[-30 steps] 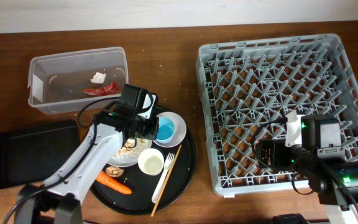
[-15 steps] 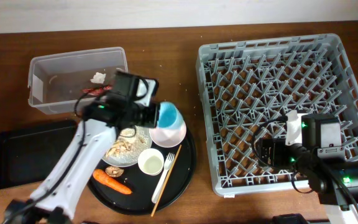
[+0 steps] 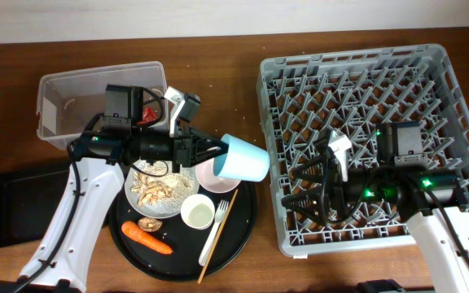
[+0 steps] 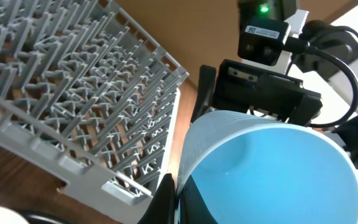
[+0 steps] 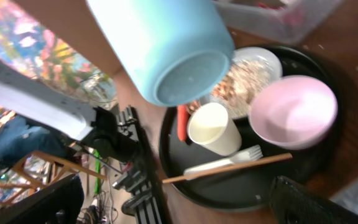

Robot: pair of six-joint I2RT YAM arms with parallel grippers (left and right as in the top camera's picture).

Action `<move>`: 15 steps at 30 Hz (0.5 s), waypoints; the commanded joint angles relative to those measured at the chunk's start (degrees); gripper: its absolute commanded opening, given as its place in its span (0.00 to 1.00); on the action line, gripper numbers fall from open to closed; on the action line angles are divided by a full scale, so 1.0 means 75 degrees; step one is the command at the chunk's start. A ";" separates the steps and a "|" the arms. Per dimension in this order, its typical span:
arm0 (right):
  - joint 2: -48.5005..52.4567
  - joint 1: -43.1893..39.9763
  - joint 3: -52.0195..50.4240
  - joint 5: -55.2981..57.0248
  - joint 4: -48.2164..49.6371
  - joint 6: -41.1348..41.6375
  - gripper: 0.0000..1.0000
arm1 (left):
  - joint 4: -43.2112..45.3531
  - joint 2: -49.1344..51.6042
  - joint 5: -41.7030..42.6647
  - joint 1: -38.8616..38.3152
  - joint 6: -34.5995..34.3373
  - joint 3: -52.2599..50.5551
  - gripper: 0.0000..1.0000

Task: Sort waste into correct bins and load items into the dishwasher rack
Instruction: 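Grasp the blue cup with the left gripper and lift it, then hand the blue cup from the left gripper to the right gripper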

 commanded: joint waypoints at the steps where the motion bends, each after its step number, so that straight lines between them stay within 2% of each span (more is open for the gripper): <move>1: 0.0055 0.0169 0.0137 -0.0772 0.0157 -0.0638 0.98 | 0.0009 0.0009 0.0533 0.0026 0.0303 0.0047 0.00; 9: 0.0495 0.0603 0.0137 -0.0766 0.1078 -0.0600 0.98 | -0.0038 0.0009 0.0527 -0.0055 -0.0629 0.0047 0.00; 15: 0.0796 0.0603 0.0137 -0.1253 0.1757 -0.0542 0.99 | -0.0035 0.0009 0.0207 -0.0577 -0.0988 0.0047 0.00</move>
